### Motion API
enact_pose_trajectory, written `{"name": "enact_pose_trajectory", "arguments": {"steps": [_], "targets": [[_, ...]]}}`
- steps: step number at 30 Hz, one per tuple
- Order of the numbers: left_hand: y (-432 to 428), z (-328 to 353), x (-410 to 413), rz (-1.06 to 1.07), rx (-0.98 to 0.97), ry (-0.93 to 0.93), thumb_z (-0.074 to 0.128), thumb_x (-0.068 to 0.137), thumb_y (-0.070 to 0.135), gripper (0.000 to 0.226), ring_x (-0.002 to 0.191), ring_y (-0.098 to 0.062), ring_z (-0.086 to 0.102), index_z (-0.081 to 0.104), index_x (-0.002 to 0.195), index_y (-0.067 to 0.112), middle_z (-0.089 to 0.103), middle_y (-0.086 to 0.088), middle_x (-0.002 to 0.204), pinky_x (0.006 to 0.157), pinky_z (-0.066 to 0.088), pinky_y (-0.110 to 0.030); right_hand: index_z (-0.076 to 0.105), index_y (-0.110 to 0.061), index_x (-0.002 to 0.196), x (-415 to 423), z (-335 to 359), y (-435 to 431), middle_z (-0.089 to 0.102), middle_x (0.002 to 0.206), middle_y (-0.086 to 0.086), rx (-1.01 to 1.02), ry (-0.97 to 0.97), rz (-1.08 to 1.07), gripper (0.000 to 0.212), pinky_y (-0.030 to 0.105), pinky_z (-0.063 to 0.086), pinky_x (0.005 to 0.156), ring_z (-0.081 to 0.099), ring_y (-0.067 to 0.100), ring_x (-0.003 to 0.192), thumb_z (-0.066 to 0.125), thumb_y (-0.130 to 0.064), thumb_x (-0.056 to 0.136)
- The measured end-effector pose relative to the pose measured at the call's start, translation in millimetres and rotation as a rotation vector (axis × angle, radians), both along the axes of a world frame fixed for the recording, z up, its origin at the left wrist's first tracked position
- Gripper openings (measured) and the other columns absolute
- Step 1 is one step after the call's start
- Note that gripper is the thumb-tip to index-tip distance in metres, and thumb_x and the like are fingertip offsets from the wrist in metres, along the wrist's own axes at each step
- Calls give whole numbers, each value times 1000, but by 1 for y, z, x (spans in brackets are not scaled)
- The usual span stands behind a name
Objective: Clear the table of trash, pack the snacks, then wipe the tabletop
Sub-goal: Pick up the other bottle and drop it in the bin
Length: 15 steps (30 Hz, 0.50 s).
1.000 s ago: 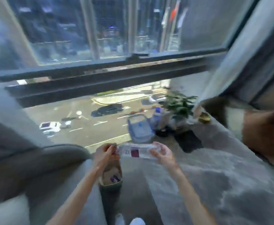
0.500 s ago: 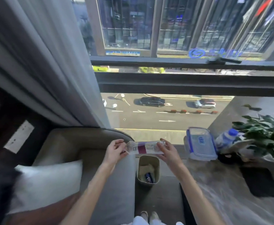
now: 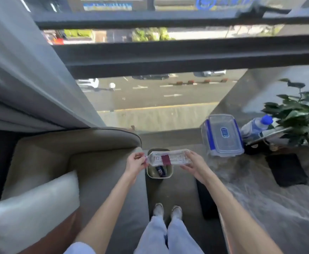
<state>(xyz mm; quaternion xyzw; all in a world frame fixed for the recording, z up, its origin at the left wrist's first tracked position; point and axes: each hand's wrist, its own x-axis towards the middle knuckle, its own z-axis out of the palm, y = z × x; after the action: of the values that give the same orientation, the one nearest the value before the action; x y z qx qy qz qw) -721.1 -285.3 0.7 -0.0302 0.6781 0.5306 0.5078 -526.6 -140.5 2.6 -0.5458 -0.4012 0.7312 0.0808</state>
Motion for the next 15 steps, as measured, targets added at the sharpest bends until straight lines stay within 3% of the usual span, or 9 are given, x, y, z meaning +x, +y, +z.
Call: {"name": "enact_pose_trajectory", "arguments": {"steps": [5,8,11,15], "targets": [[40,-121,-3,-51,-112,-146,49,95,-5,36,108,-28,57,46,131,-7,55,-20,117,103,48,-43,51,-4,133,-13,-103,28,67,116,14,-24,-157,-152,40,30,58,74,68,19,95,56,-24,98],[57,-208,-6,-87,-184,-170,50,96,0,37,110,-26,59,48,133,-2,56,-20,126,105,48,-43,50,-5,134,-21,-182,41,65,121,15,-94,-238,-218,41,35,56,82,67,21,94,56,-24,98],[78,-293,-13,-169,-246,-120,51,97,7,38,103,-21,61,50,134,2,58,-16,123,96,52,-35,51,-6,135,-29,-268,53,63,125,16,-162,-276,-285,42,40,55,91,66,25,100,57,-24,97],[109,-413,-26,-292,-300,31,52,94,15,36,113,-25,61,58,128,7,62,-12,125,104,49,-44,54,-5,133,-40,-384,60,66,119,12,-227,-288,-300,40,40,51,98,66,20,94,58,-22,97]]}}
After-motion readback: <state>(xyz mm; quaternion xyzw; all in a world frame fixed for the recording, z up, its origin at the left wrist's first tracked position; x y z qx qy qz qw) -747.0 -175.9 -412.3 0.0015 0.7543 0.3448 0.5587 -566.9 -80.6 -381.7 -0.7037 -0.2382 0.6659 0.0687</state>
